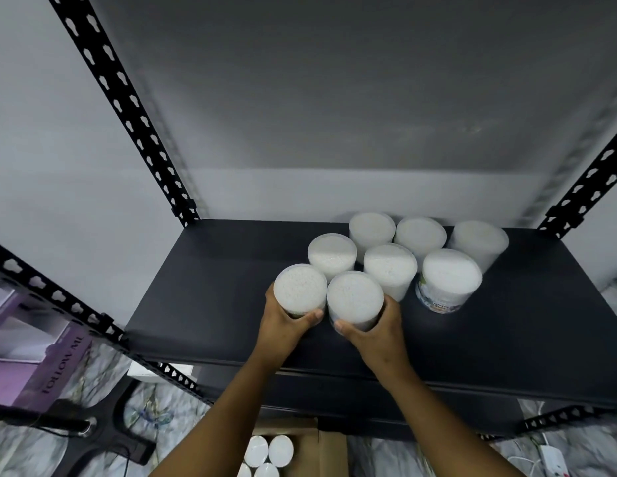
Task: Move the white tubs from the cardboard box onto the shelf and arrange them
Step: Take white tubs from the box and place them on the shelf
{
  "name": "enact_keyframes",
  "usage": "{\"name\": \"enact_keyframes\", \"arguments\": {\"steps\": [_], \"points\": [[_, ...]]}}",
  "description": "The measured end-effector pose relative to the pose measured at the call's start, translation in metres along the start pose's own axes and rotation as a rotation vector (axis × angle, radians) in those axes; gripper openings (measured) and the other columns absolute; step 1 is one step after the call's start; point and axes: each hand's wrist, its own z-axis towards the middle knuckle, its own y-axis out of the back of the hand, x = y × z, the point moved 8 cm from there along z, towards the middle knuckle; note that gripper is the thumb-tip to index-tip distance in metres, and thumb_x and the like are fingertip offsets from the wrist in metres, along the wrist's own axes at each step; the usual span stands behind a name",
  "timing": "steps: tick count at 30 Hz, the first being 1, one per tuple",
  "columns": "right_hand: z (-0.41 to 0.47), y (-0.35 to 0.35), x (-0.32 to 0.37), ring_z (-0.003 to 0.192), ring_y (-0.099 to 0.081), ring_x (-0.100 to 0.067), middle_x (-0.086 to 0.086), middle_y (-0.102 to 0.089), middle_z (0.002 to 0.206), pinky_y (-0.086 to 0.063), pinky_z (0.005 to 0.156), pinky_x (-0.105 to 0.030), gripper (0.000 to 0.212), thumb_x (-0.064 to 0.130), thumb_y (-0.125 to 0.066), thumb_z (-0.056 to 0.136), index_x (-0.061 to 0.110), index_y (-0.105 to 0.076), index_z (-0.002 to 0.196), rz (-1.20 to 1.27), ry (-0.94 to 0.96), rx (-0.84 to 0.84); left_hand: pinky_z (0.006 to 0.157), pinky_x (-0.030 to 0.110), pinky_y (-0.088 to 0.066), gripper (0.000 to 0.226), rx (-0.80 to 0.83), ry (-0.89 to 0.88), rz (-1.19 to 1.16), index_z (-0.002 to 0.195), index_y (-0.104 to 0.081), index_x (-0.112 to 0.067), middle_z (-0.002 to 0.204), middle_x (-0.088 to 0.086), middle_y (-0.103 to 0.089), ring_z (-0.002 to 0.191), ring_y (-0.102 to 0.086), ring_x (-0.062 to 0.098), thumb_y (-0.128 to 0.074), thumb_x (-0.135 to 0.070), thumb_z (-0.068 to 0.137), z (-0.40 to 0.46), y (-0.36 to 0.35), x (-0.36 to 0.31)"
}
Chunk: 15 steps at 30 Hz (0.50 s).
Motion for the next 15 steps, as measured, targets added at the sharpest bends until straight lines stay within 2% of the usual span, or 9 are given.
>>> {"name": "enact_keyframes", "arguments": {"steps": [4,8,10,13,15], "points": [[0.003,-0.003,0.007,0.124,-0.046,-0.010,0.004,-0.046,0.134,-0.047,0.102,-0.038,0.095,0.038,-0.090,0.053,0.020,-0.041,0.133,-0.034,0.030,-0.007,0.076,0.009,-0.049,0.093,-0.024,-0.003,0.015,0.135,-0.025,-0.032,0.130,-0.012,-0.045,0.116,-0.050,0.002,-0.086,-0.024,0.066,0.004,0.004,0.000],[0.005,-0.005,0.013,0.123,-0.046,-0.009,0.004,-0.046,0.133,-0.046,0.103,-0.037,0.092,0.036,-0.089,0.056,0.020,-0.042,0.134,-0.049,0.035,-0.006,0.079,0.012,-0.051,0.095,-0.030,-0.005,0.035,0.136,-0.022,-0.033,0.131,-0.011,-0.043,0.117,-0.049,0.005,-0.086,-0.023,0.067,0.006,0.007,0.000],[0.004,-0.006,0.013,0.124,-0.046,-0.011,0.003,-0.045,0.134,-0.046,0.102,-0.039,0.094,0.040,-0.088,0.056,0.020,-0.041,0.134,-0.062,0.028,0.003,0.082,0.015,-0.050,0.095,-0.025,-0.006,0.045,0.135,-0.021,-0.034,0.131,-0.010,-0.042,0.118,-0.049,0.005,-0.086,-0.024,0.067,0.006,0.008,0.000],[0.003,-0.006,0.014,0.124,-0.046,-0.012,0.003,-0.045,0.135,-0.047,0.102,-0.041,0.097,0.052,-0.083,0.053,0.022,-0.041,0.135,-0.074,0.019,0.021,0.078,0.011,-0.050,0.092,-0.004,-0.007,0.051,0.132,-0.021,-0.033,0.131,-0.009,-0.042,0.117,-0.049,0.005,-0.086,-0.021,0.067,0.005,0.008,-0.001],[0.001,-0.006,0.015,0.124,-0.046,-0.012,0.003,-0.046,0.135,-0.047,0.102,-0.041,0.098,0.057,-0.079,0.053,0.023,-0.040,0.136,-0.074,0.017,0.033,0.083,0.013,-0.050,0.093,0.015,-0.012,0.055,0.132,-0.022,-0.031,0.133,-0.007,-0.042,0.119,-0.049,0.006,-0.087,-0.020,0.066,0.005,0.009,0.001]]}}
